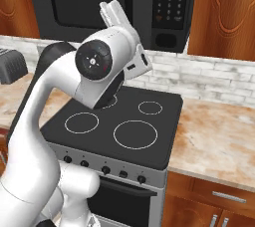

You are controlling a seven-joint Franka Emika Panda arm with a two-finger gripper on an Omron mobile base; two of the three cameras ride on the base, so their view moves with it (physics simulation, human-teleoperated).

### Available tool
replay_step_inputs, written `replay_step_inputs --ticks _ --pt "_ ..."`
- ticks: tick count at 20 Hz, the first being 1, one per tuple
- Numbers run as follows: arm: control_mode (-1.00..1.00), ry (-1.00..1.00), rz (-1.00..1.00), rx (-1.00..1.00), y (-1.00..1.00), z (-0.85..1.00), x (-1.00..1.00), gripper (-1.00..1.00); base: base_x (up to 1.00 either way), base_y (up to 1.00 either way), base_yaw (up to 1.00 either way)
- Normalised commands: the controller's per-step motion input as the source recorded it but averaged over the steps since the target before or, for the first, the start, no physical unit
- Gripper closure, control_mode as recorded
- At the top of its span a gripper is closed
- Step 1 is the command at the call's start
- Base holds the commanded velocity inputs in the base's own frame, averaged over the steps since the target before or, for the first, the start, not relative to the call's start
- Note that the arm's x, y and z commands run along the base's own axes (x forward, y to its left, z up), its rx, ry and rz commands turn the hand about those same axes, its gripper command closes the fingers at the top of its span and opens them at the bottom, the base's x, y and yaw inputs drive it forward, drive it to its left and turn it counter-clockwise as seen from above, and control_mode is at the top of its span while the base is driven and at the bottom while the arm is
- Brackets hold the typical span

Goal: Place the tupperware containing the shrimp and squash meal in the microwave. Close the microwave door and press the start button to reheat the meal.

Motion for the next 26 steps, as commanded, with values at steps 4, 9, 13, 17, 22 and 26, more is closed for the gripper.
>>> replay_step_inputs --ticks 4,9,13,17,22,26 --pt "-1.00 0.08 0.03 0.17 -0.39 0.00 0.11 1.00 0.00 0.00 0.00" --pt "-1.00 0.07 0.09 0.17 -0.15 0.03 0.07 1.00 0.00 0.00 0.00" --pt "-1.00 0.01 0.07 0.08 -0.06 0.09 0.16 1.00 0.00 0.00 0.00" --pt "-1.00 0.00 0.06 0.05 0.00 0.09 0.22 1.00 0.00 0.00 0.00" --pt "-1.00 0.00 0.02 0.06 -0.04 0.00 0.36 1.00 0.00 0.00 0.00" --pt "-1.00 0.00 0.00 0.05 -0.20 0.00 0.43 1.00 0.00 0.00 0.00"
